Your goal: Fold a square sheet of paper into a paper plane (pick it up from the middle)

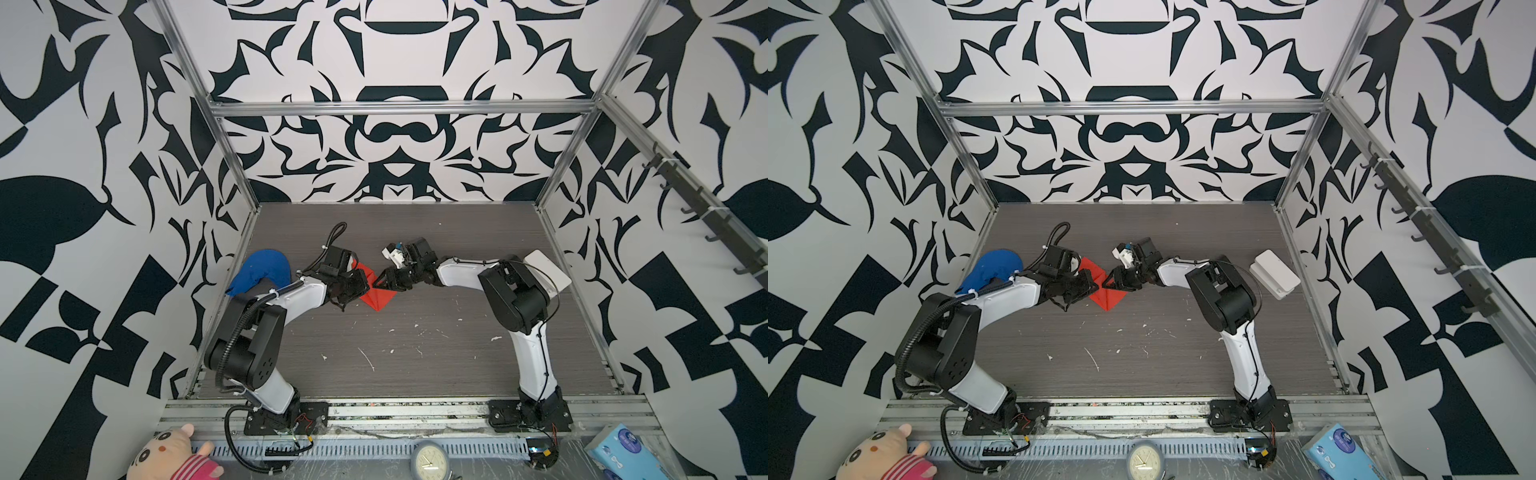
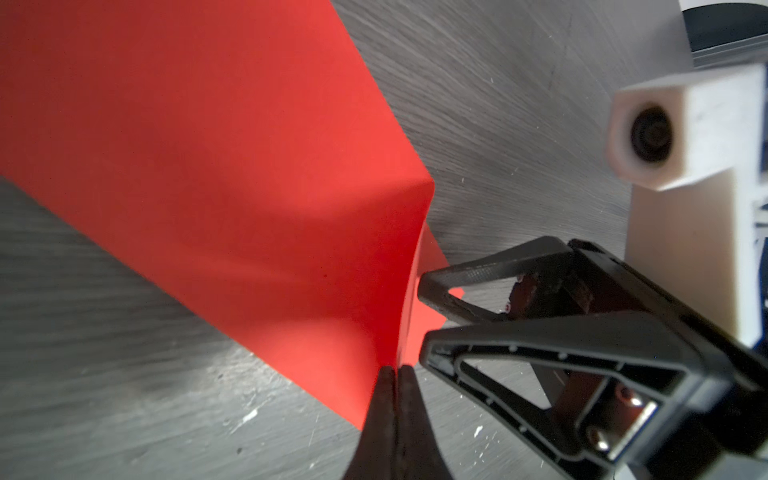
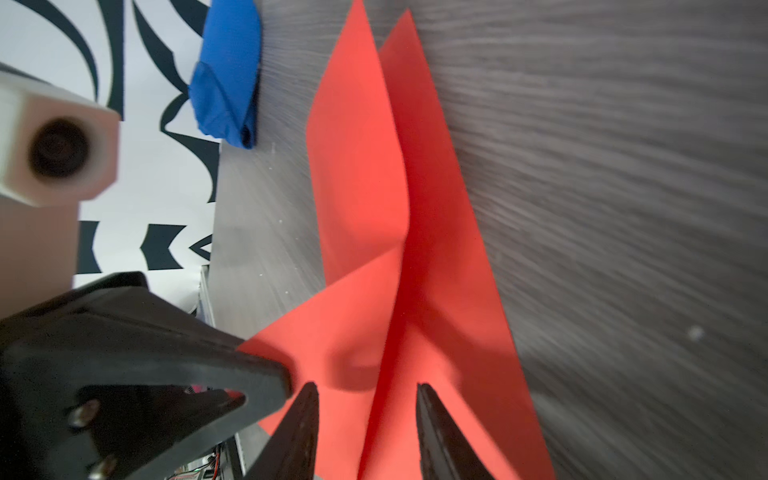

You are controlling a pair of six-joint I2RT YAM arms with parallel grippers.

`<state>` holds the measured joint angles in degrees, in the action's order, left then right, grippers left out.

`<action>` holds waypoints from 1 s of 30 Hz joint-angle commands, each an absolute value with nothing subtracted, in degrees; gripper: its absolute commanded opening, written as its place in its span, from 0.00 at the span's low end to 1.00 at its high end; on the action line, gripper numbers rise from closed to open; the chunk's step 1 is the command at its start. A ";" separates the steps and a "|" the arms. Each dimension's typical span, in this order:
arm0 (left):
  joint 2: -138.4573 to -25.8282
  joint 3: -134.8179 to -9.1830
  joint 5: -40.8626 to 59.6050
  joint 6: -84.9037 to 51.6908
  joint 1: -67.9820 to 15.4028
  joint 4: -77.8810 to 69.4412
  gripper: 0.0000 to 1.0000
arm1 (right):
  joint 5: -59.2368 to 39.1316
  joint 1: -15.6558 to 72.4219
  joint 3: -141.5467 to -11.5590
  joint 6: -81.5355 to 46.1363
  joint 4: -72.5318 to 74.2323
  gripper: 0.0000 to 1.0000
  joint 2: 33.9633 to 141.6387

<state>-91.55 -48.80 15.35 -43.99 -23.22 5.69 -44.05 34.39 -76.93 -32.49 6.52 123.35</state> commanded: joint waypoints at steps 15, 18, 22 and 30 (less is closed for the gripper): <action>-82.39 -46.60 30.59 -34.12 -22.61 0.21 0.00 | -53.82 29.09 -65.49 -39.59 28.61 0.53 110.77; -81.77 -47.46 33.45 -32.62 -22.59 0.01 0.00 | -54.36 28.64 -64.61 -42.25 30.84 0.55 109.98; -81.70 -48.47 34.97 -31.77 -22.63 -0.88 0.00 | -54.81 26.28 -60.46 -49.73 41.70 0.57 108.30; -83.23 -50.00 39.98 -30.85 -22.61 -4.11 0.00 | -55.66 25.40 -57.60 -46.15 36.80 0.59 105.93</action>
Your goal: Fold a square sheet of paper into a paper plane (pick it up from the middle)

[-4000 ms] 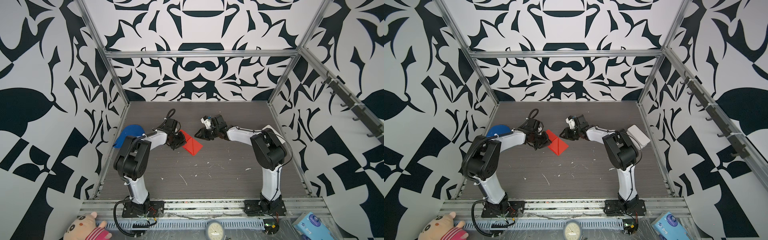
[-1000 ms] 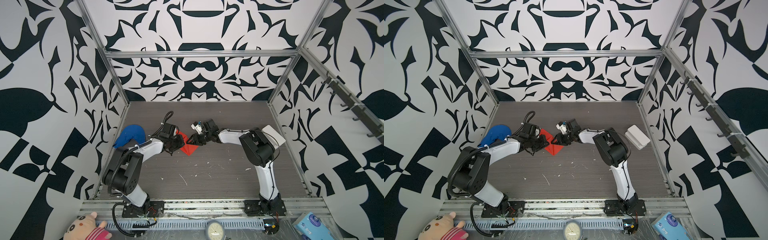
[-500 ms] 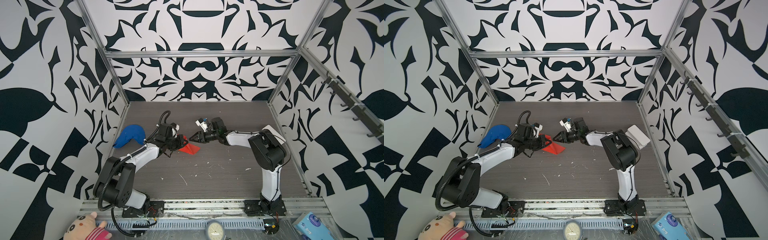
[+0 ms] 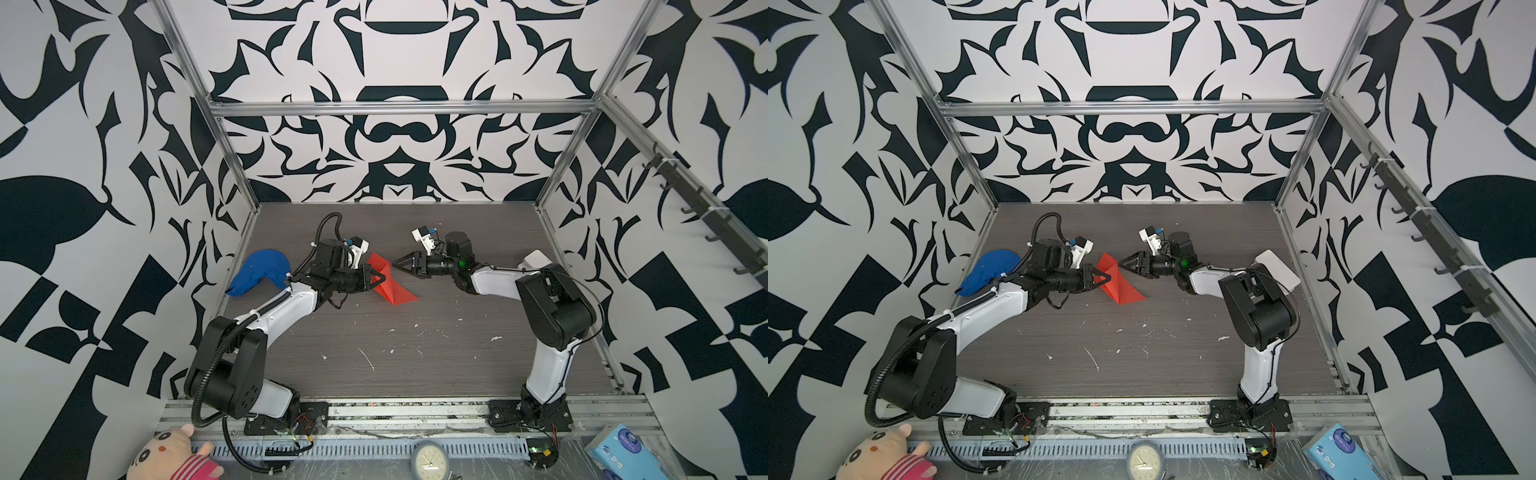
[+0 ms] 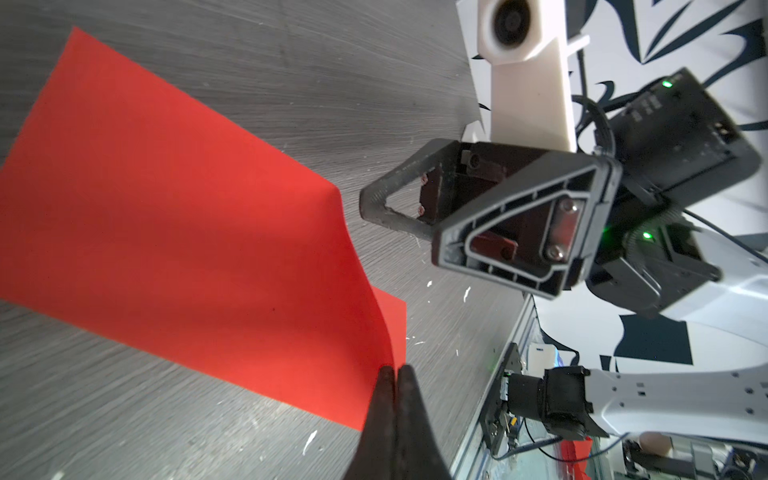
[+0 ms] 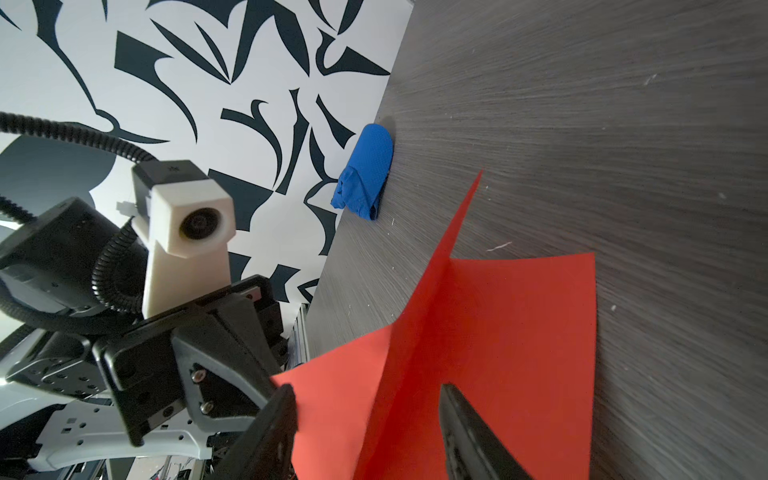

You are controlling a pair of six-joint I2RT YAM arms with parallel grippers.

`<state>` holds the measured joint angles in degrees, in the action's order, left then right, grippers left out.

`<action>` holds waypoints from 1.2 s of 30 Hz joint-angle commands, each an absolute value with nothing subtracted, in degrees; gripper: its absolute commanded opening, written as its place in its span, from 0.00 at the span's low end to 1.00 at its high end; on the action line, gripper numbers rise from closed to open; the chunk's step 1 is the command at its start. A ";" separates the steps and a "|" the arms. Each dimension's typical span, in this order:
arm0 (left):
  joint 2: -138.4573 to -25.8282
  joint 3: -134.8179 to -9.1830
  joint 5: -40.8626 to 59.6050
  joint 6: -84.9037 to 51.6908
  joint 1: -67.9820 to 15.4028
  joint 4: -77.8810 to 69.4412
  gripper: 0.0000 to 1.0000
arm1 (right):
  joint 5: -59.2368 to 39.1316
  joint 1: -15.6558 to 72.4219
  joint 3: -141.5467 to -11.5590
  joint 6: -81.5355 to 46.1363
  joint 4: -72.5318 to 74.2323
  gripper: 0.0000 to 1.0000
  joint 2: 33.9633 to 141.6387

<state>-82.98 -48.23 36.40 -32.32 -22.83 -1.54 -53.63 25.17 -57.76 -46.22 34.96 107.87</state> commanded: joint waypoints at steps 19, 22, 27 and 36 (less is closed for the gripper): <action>-82.97 -46.13 47.46 -34.25 -20.65 -17.85 0.00 | -62.56 26.53 -57.06 -66.66 63.15 0.55 109.31; -83.22 -46.02 47.48 -34.37 -20.25 -17.40 0.00 | -62.63 26.54 -57.05 -67.27 64.01 0.47 109.52; -83.47 -46.21 46.94 -34.45 -20.17 -16.67 0.00 | -62.05 26.52 -56.80 -64.82 61.21 0.34 108.91; -83.94 -46.99 46.71 -34.45 -19.89 -15.02 0.00 | -60.59 26.54 -56.93 -60.82 56.33 0.14 107.06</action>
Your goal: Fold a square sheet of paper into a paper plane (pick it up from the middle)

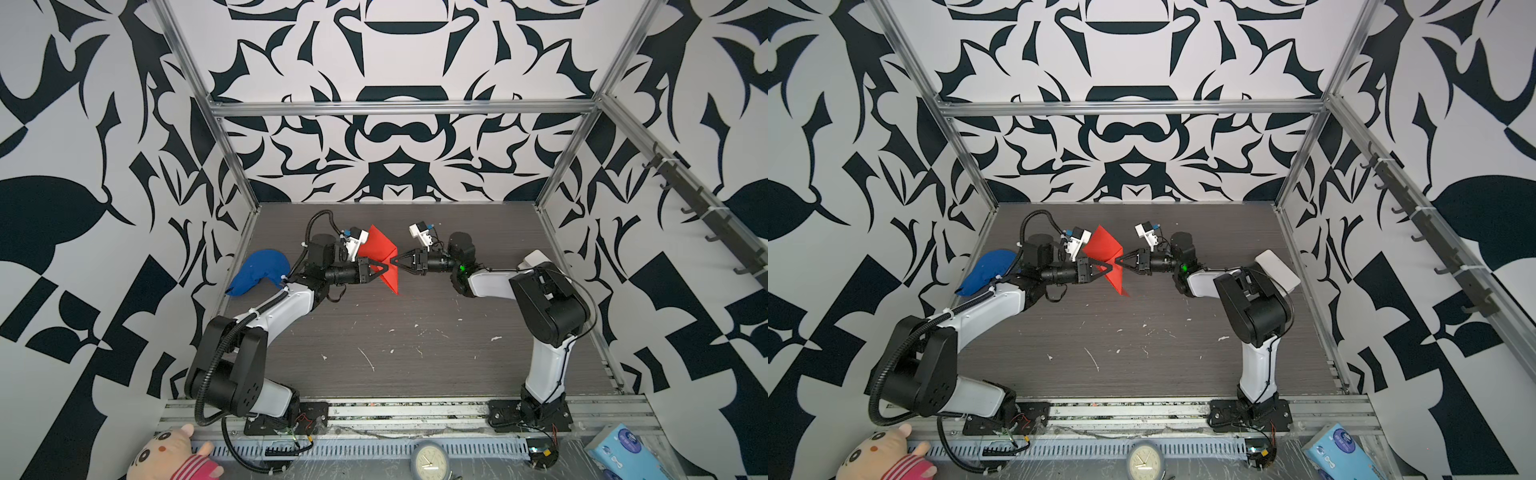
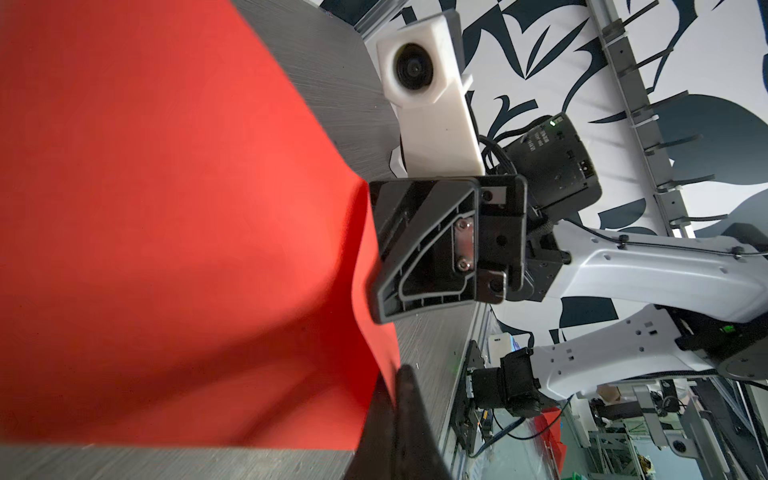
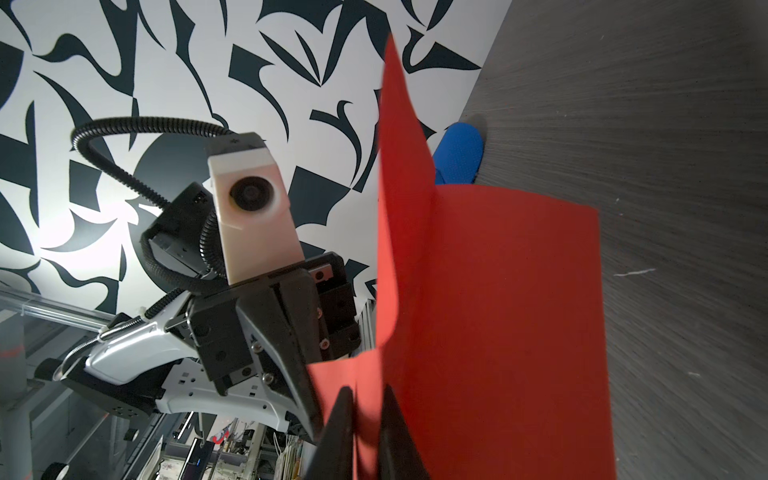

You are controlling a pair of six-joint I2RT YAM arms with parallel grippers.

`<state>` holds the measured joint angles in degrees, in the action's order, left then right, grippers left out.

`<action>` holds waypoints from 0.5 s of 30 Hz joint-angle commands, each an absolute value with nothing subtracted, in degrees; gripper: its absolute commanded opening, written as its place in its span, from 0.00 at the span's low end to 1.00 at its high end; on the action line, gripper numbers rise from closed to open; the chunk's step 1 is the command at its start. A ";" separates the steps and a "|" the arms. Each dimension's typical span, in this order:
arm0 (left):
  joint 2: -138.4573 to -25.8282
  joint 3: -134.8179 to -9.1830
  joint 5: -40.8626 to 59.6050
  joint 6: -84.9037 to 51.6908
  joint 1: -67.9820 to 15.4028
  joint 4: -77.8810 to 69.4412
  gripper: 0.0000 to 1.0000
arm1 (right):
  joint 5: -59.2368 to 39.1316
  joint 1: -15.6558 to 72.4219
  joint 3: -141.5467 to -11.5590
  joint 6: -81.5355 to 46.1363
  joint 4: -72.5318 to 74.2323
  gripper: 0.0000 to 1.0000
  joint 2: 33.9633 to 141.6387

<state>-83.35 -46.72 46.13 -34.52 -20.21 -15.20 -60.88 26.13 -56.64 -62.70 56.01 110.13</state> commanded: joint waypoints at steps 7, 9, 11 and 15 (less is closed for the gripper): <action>-84.11 -47.41 46.00 -35.15 -19.86 -13.93 0.00 | -60.61 26.54 -56.88 -60.74 56.73 0.25 106.52; -84.25 -47.41 45.68 -35.28 -19.78 -13.67 0.00 | -60.56 26.54 -56.87 -60.35 56.54 0.26 106.44; -84.37 -47.61 45.34 -35.43 -19.76 -13.45 0.00 | -60.57 26.54 -56.78 -59.66 56.16 0.28 106.40; -84.68 -47.90 44.35 -35.76 -19.60 -12.31 0.00 | -60.48 26.51 -56.43 -57.77 54.29 0.29 106.01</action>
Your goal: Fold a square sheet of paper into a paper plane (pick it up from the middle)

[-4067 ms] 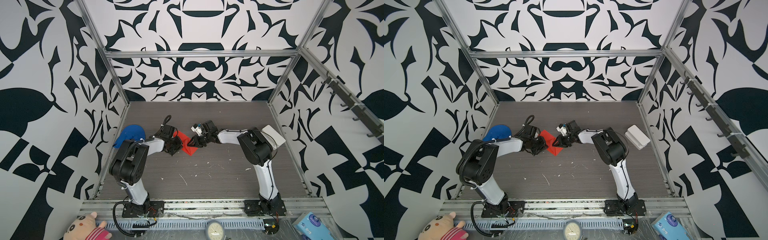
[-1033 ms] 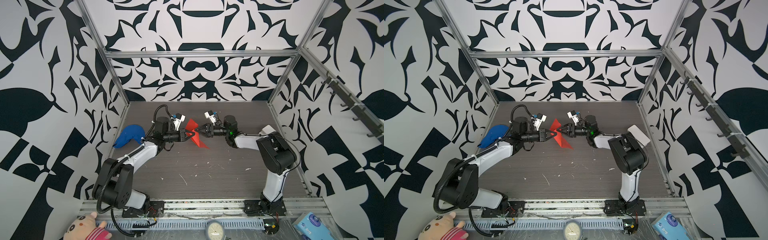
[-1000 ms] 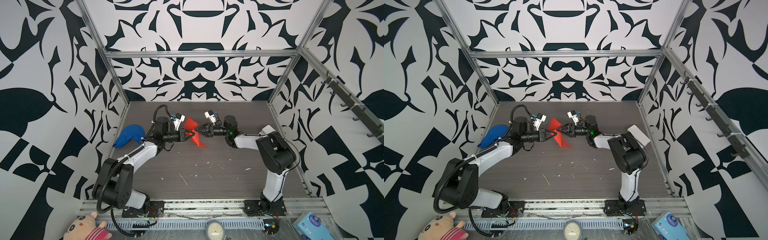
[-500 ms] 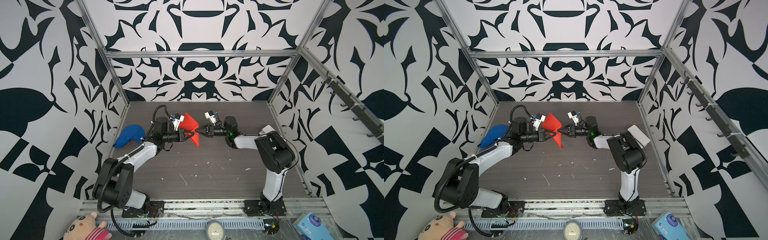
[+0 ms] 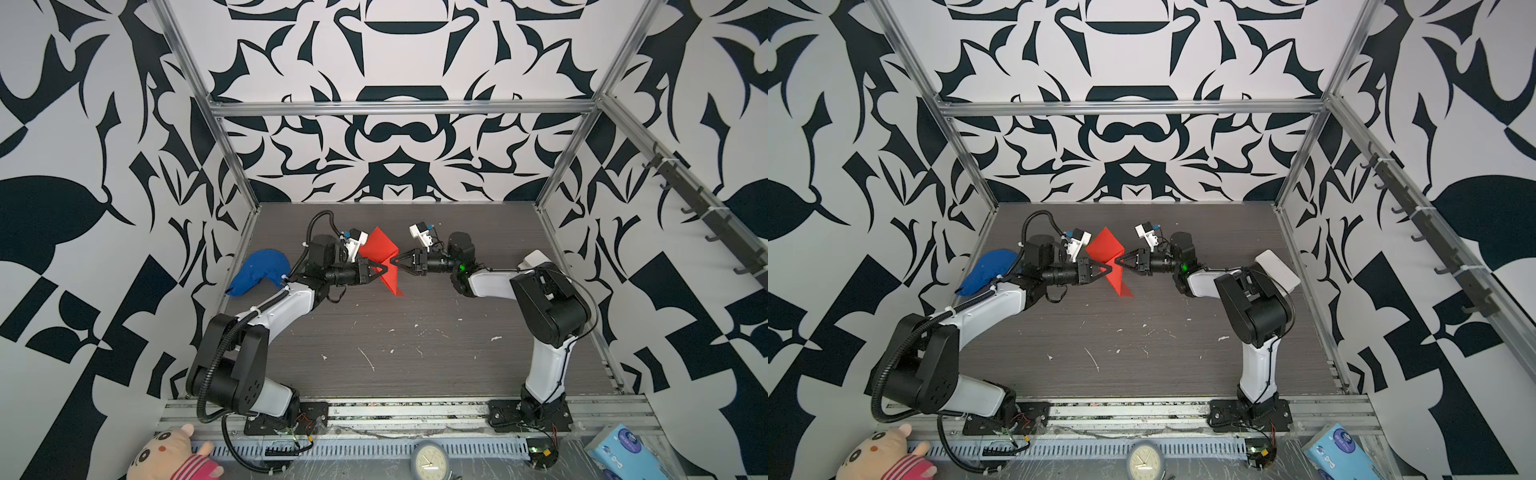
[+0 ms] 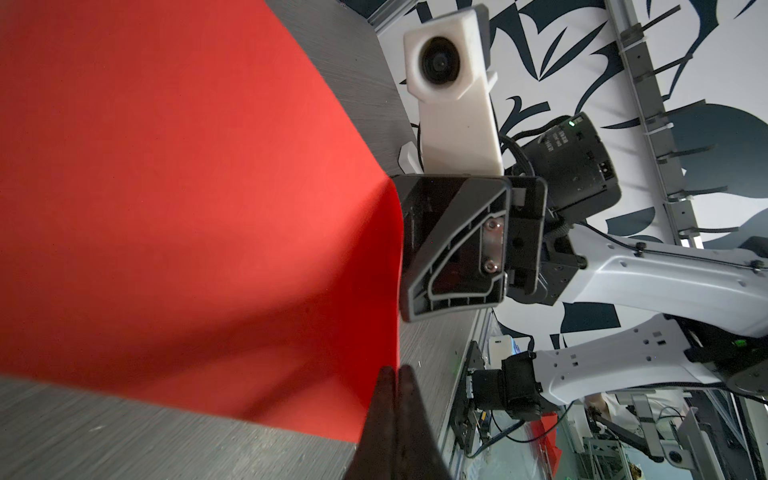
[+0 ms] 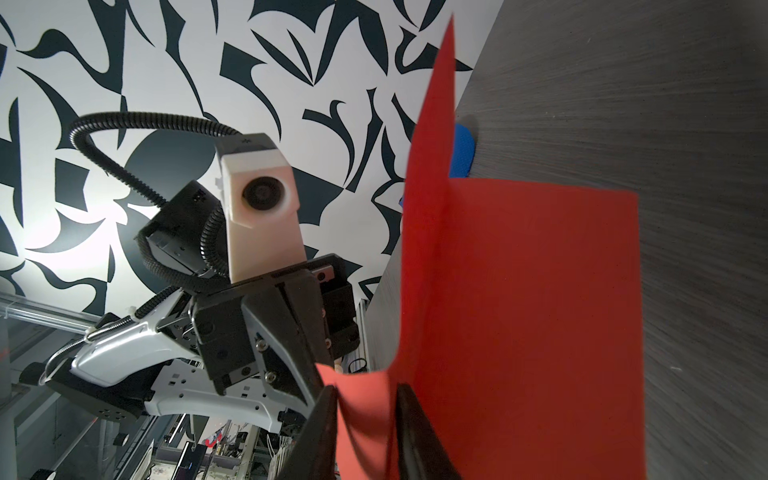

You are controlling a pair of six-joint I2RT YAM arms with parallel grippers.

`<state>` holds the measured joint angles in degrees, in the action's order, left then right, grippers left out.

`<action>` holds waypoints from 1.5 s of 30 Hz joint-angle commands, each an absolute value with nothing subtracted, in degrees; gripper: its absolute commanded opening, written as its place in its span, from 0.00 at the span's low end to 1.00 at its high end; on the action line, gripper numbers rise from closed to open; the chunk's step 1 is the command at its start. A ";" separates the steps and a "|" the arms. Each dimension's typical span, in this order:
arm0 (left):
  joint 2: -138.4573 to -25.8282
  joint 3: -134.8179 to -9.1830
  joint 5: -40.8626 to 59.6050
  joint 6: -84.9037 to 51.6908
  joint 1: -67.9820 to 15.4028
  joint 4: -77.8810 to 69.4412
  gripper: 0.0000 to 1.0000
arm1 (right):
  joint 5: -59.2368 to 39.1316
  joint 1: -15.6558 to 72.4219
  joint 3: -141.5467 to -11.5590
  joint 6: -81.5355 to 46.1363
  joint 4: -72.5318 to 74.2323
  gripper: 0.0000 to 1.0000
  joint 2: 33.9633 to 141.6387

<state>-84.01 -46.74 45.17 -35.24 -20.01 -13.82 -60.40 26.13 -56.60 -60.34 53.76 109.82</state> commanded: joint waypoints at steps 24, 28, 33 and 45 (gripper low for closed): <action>-75.74 -41.53 30.68 -49.19 -18.88 -15.02 0.67 | -51.76 26.89 -58.18 -48.93 39.75 0.04 100.20; -71.72 -37.83 25.64 -60.00 -20.77 -21.35 0.84 | -49.31 27.67 -58.87 -49.95 38.87 0.04 98.88; -75.48 -39.23 25.56 -65.59 -24.42 -25.69 1.00 | -48.83 28.62 -59.49 -54.97 42.77 0.04 99.13; -79.07 -41.58 28.08 -68.21 -25.85 -32.62 0.57 | -47.96 28.83 -60.45 -62.58 47.92 0.04 100.46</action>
<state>-79.33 -40.38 27.46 -67.00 -25.78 -28.67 -48.36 28.67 -58.15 -61.01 44.34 101.21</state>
